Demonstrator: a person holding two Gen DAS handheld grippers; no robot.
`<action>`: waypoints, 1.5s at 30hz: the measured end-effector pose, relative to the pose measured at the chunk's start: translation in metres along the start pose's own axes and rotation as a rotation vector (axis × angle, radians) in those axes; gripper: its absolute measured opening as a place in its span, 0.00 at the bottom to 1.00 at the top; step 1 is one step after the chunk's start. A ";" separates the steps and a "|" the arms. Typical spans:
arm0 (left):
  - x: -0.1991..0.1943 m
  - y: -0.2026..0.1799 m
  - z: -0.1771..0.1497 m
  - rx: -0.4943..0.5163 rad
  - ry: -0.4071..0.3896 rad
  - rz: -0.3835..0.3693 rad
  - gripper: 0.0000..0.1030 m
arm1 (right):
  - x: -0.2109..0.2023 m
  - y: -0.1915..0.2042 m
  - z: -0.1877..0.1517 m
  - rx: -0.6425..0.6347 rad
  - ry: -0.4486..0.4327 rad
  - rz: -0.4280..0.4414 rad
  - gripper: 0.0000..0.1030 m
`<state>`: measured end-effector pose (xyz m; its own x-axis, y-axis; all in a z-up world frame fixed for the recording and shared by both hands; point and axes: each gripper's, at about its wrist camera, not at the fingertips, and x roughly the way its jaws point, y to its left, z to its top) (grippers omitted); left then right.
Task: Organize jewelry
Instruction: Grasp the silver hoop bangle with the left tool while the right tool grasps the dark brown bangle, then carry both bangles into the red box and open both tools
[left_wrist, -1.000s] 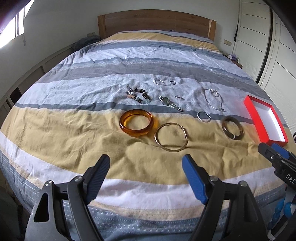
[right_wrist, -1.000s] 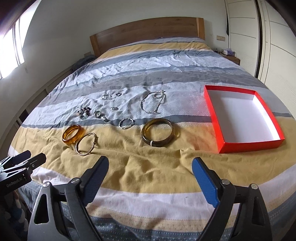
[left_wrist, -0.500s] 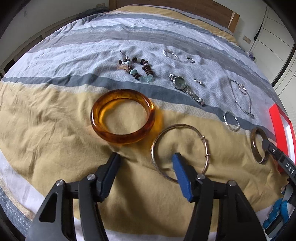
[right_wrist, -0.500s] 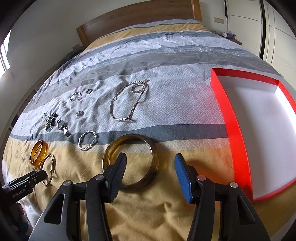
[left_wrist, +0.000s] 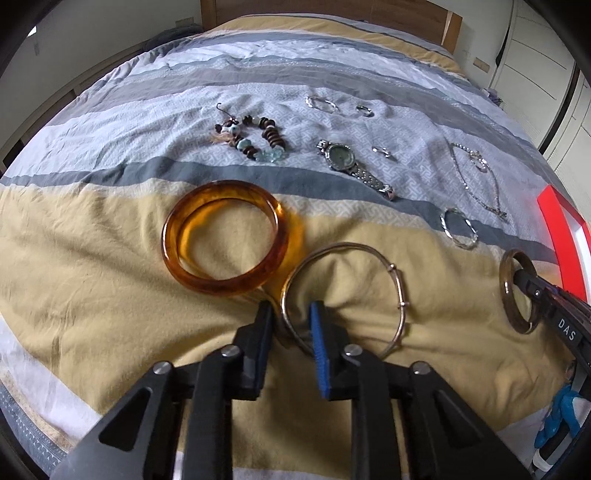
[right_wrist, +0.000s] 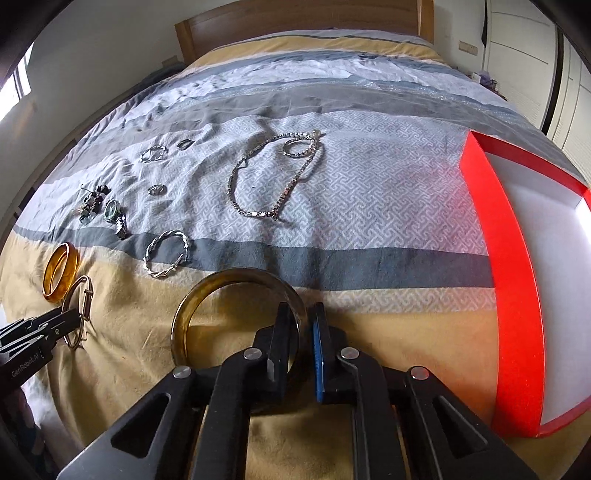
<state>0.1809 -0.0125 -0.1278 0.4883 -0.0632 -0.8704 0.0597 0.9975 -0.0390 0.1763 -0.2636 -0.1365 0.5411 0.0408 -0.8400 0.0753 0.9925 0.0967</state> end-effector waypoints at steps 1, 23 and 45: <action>-0.002 0.000 0.000 0.000 -0.001 0.003 0.10 | -0.004 0.001 -0.002 -0.003 0.002 0.004 0.10; -0.119 -0.086 0.002 0.205 -0.165 -0.120 0.04 | -0.150 -0.043 -0.022 0.090 -0.207 -0.014 0.09; -0.033 -0.351 0.014 0.498 -0.040 -0.345 0.04 | -0.102 -0.249 -0.012 0.122 -0.080 -0.304 0.09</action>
<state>0.1559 -0.3605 -0.0785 0.3998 -0.3912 -0.8289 0.6159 0.7844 -0.0731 0.0923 -0.5139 -0.0816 0.5419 -0.2690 -0.7962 0.3406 0.9364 -0.0846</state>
